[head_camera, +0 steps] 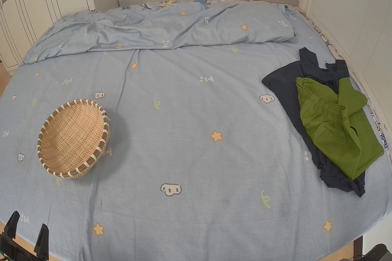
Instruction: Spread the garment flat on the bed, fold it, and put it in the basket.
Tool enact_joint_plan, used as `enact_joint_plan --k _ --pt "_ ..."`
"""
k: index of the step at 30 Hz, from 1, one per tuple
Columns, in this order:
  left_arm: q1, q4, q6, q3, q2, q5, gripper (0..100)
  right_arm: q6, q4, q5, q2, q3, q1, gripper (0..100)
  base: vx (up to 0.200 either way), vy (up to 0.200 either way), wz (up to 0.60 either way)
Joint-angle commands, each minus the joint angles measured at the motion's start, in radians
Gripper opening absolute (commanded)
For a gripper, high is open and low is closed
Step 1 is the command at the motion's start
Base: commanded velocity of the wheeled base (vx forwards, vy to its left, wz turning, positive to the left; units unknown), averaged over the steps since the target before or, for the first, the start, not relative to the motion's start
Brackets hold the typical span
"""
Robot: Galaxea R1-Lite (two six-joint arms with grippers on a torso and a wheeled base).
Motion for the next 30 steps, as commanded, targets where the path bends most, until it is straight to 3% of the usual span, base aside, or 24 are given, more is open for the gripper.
enact_joint_plan --k 1,3,8,11,19,30 --pt "0.0 0.0 -0.001 0.018 -0.01 0.0 100 -0.04 -0.014 -0.049 0.523 -0.198 -0.029 100 0.0 0.0 0.0" --pt "0.0 0.0 -0.001 0.018 -0.01 0.0 100 -0.096 -0.075 -0.112 0.699 -0.247 -0.061 100 0.0 0.0 0.0" --pt "0.0 0.0 -0.001 0.018 -0.01 -0.001 100 -0.11 -0.092 -0.242 0.983 -0.398 -0.067 100 0.0 0.0 0.0" --pt "0.0 0.0 -0.001 0.018 -0.01 0.0 100 -0.11 -0.103 -0.282 1.111 -0.496 -0.072 100 0.0 0.0 0.0" --pt "0.0 0.0 -0.001 0.018 -0.01 0.0 100 -0.11 -0.101 -0.337 1.356 -0.678 -0.072 100 0.0 0.0 0.0" --pt "0.0 0.0 -0.001 0.018 -0.012 0.0 100 -0.099 -0.149 -0.35 1.483 -0.7 -0.09 100 0.0 0.0 0.0"
